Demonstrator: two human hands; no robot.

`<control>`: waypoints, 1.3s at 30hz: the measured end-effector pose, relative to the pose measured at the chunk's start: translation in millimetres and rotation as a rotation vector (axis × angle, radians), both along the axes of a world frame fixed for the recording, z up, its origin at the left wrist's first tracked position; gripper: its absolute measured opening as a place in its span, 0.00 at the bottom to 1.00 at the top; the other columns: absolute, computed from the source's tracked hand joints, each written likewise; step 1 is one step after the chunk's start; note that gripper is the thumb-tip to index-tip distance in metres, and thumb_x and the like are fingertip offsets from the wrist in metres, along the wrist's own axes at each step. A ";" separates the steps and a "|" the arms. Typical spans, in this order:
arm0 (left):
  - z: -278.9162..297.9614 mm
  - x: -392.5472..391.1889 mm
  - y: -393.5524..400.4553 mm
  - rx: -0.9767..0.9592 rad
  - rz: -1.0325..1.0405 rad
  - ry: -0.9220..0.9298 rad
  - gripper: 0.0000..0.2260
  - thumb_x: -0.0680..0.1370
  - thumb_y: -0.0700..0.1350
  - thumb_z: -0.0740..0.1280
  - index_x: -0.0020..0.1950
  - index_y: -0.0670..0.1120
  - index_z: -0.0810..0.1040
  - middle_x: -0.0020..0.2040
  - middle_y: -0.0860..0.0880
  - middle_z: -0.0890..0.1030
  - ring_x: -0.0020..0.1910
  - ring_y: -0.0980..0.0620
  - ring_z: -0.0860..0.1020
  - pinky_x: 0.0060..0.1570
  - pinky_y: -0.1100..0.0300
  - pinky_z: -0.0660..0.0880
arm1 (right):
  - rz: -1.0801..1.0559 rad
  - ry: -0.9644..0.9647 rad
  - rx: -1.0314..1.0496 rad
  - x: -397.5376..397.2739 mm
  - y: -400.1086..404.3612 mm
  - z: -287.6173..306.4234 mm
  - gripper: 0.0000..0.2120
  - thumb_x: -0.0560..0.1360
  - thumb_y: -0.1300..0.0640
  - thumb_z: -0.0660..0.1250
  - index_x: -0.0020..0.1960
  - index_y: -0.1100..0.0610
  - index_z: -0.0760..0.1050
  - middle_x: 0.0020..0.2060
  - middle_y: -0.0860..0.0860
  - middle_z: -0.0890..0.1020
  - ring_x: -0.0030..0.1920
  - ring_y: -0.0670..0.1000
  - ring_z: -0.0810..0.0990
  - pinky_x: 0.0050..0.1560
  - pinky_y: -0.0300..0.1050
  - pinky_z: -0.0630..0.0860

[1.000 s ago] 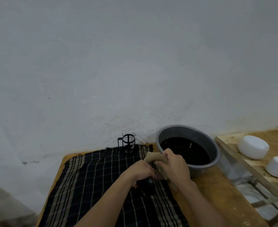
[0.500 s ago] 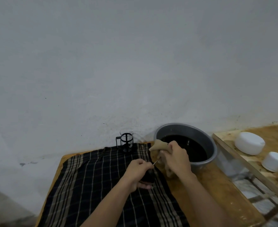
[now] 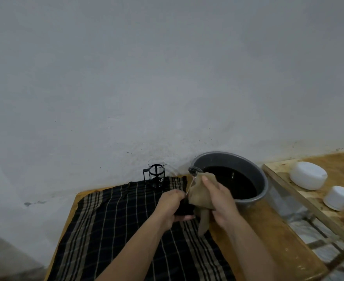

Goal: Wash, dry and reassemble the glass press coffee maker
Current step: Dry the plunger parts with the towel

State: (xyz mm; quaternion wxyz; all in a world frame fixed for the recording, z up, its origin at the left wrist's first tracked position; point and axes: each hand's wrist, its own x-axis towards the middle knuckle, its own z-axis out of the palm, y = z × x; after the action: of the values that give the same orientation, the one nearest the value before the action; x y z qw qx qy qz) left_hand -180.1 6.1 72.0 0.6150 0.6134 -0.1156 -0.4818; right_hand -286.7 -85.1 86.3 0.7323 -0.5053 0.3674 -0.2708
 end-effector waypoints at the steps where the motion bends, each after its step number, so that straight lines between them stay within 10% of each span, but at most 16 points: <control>1: 2.9 -4.5 -1.9 0.011 -0.042 -0.053 0.09 0.79 0.39 0.61 0.55 0.39 0.78 0.52 0.38 0.80 0.45 0.43 0.82 0.42 0.48 0.82 | -0.024 -0.005 0.018 6.1 3.7 -3.9 0.16 0.76 0.49 0.67 0.61 0.55 0.76 0.54 0.57 0.81 0.55 0.57 0.80 0.59 0.56 0.76; 5: 5.5 -18.9 -6.2 0.051 -0.154 -0.181 0.11 0.78 0.40 0.59 0.57 0.41 0.77 0.45 0.39 0.80 0.31 0.46 0.79 0.27 0.58 0.78 | -0.201 -0.084 0.120 25.0 -0.9 -9.6 0.15 0.75 0.52 0.70 0.60 0.56 0.76 0.52 0.57 0.81 0.54 0.57 0.80 0.60 0.57 0.77; 10: -9.5 -19.3 -9.2 0.152 -0.123 -0.462 0.13 0.73 0.46 0.63 0.48 0.39 0.80 0.48 0.39 0.84 0.47 0.42 0.83 0.47 0.47 0.81 | -0.162 0.078 -0.082 28.0 -0.9 -29.6 0.15 0.74 0.53 0.71 0.59 0.57 0.76 0.52 0.56 0.82 0.53 0.54 0.81 0.60 0.56 0.77; 15: -15.6 -12.1 -8.8 0.213 -0.092 -0.539 0.13 0.73 0.46 0.65 0.47 0.38 0.82 0.48 0.40 0.84 0.46 0.43 0.83 0.44 0.47 0.83 | 0.012 0.224 -0.155 25.4 -3.4 -37.7 0.17 0.74 0.56 0.71 0.62 0.57 0.75 0.51 0.55 0.83 0.52 0.53 0.81 0.55 0.50 0.79; 23: -31.7 -22.1 1.2 0.067 0.017 -0.433 0.18 0.74 0.49 0.70 0.59 0.48 0.67 0.54 0.49 0.77 0.53 0.52 0.78 0.58 0.51 0.77 | -0.027 0.076 -0.002 23.0 -3.4 -50.0 0.23 0.72 0.63 0.71 0.66 0.55 0.72 0.56 0.54 0.82 0.55 0.52 0.81 0.48 0.44 0.78; 29: -30.9 -49.6 0.7 -0.054 0.213 -0.435 0.12 0.81 0.58 0.55 0.59 0.53 0.68 0.52 0.54 0.77 0.51 0.57 0.76 0.49 0.61 0.73 | -0.123 -0.007 -0.034 22.0 7.6 -44.3 0.18 0.73 0.60 0.71 0.62 0.54 0.74 0.53 0.52 0.82 0.54 0.50 0.81 0.55 0.48 0.78; 35: -26.1 -26.2 -11.0 0.106 0.476 -0.351 0.20 0.83 0.51 0.49 0.59 0.42 0.77 0.56 0.49 0.77 0.60 0.45 0.74 0.65 0.50 0.67 | 0.093 0.187 -0.400 20.6 30.5 -40.3 0.12 0.77 0.54 0.68 0.59 0.47 0.72 0.51 0.45 0.80 0.54 0.44 0.78 0.58 0.42 0.74; 39: -22.3 -18.7 -16.1 0.139 0.473 -0.303 0.20 0.80 0.51 0.50 0.45 0.42 0.78 0.51 0.39 0.81 0.48 0.45 0.76 0.54 0.49 0.71 | 0.034 0.227 -0.717 14.4 24.2 -27.8 0.07 0.76 0.53 0.68 0.53 0.50 0.73 0.45 0.43 0.79 0.45 0.38 0.77 0.44 0.28 0.73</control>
State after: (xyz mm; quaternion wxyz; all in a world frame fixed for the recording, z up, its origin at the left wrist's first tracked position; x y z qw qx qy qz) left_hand -198.7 -10.0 49.7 0.6426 0.7288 -0.0266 -0.2348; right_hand -272.3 -60.8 58.5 0.4679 -0.7624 0.3199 -0.3124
